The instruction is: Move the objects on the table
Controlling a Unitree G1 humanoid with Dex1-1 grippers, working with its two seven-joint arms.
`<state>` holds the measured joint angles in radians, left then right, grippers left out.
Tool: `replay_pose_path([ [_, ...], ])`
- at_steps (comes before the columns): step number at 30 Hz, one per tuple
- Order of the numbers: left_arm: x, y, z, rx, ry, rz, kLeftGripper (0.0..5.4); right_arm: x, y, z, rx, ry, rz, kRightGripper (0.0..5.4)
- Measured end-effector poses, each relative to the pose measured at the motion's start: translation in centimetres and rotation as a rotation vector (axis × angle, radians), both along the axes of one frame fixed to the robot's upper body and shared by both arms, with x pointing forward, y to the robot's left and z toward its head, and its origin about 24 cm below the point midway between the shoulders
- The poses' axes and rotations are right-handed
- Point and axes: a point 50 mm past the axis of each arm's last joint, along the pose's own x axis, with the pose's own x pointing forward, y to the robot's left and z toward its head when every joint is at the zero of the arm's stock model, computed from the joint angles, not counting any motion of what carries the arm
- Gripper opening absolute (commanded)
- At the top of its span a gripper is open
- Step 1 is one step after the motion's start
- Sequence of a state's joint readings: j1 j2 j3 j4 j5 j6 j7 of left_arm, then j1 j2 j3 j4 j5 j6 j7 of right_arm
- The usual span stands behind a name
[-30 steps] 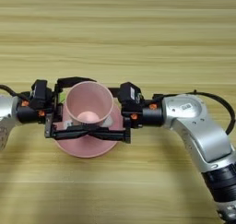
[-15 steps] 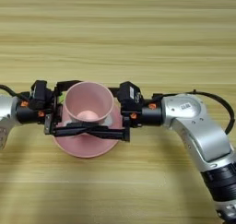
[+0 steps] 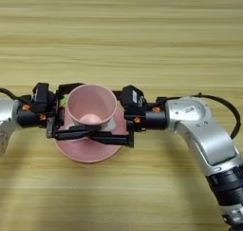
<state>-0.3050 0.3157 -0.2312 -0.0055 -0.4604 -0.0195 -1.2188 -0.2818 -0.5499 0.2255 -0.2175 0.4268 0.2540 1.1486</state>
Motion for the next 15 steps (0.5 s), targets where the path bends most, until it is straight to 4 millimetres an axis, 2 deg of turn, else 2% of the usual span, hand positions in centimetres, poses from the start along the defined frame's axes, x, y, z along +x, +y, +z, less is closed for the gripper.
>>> replay_pose_path([
  [3,0.0,-0.05,-0.01,-0.003,0.001,0.0,4.28,0.02,-0.02,-0.04,-0.001,0.002,-0.001,5.39],
  [15,0.13,-0.07,-0.23,-0.006,0.012,0.004,4.28,0.18,-0.43,-0.1,-0.005,0.008,-0.011,5.4],
])
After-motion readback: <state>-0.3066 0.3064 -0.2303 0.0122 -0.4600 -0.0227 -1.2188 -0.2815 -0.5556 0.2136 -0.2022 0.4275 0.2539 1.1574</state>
